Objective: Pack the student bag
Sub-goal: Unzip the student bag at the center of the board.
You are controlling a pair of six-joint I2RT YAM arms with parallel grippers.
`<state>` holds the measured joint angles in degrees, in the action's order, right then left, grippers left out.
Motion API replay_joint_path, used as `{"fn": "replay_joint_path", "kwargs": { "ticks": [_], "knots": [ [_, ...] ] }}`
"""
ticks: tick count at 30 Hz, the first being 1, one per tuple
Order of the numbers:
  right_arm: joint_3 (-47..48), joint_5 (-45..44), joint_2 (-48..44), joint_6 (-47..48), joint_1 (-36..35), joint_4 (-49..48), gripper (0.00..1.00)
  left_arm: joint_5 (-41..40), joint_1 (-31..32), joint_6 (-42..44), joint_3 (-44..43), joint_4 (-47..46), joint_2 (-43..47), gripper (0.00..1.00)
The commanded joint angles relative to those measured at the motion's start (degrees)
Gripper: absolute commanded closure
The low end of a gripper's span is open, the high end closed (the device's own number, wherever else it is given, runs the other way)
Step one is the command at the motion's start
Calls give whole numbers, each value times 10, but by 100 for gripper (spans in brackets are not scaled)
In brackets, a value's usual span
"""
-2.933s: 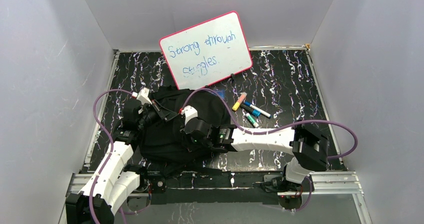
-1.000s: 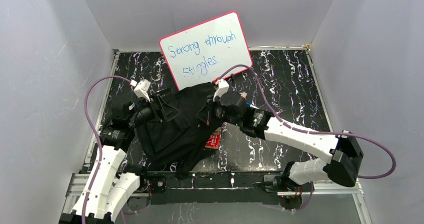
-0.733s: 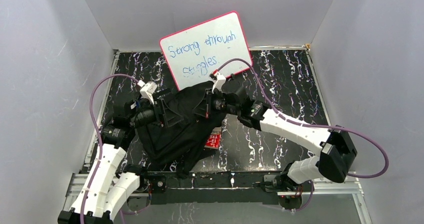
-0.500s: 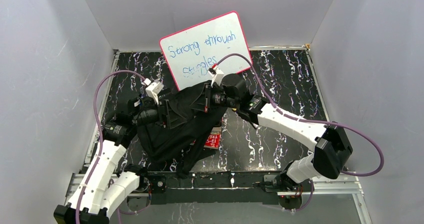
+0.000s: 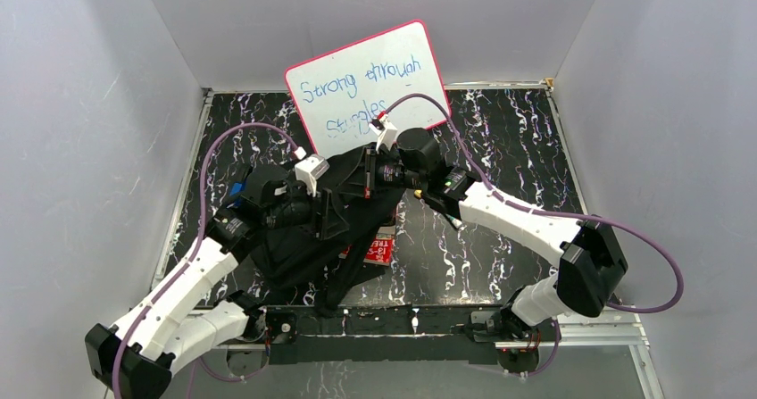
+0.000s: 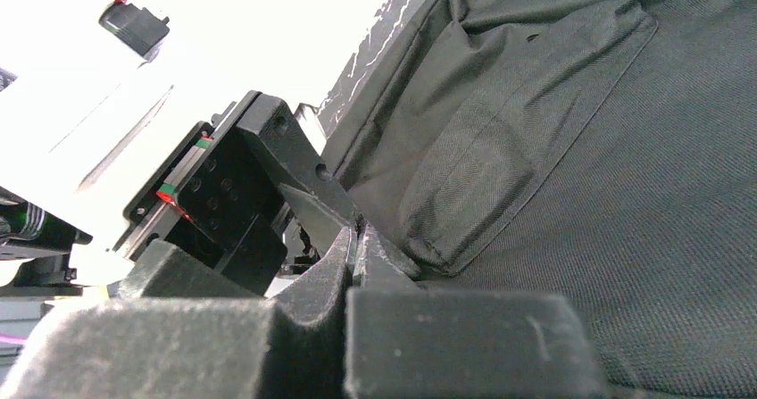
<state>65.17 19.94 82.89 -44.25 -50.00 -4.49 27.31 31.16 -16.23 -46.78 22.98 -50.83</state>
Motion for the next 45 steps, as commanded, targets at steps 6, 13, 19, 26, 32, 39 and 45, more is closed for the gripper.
{"fn": "replay_joint_path", "kwargs": {
  "ticks": [6, 13, 19, 26, 32, 39, 45],
  "knots": [
    [25, 6, -16, -9, 5, -58, 100, -65, 20, 26, -21, 5, -15, 82],
    [32, -107, -40, 52, 17, 34, 100, -58, 23, 18, -14, 9, -11, 100],
    [37, -218, -59, 98, 63, 113, 100, -58, 23, 12, -7, 27, 13, 100],
    [64, -211, -28, 144, 137, 131, 100, -48, 25, 7, -14, 41, 21, 100],
    [105, -210, 23, 183, 183, 125, 100, -40, 25, 4, -17, 43, 21, 100],
    [163, -166, 98, 222, 227, 99, 100, -32, 25, 2, -21, 46, 23, 100],
    [198, -55, 93, 249, 229, 81, 100, -99, 25, 2, -52, 86, 32, 100]
  ]
}}
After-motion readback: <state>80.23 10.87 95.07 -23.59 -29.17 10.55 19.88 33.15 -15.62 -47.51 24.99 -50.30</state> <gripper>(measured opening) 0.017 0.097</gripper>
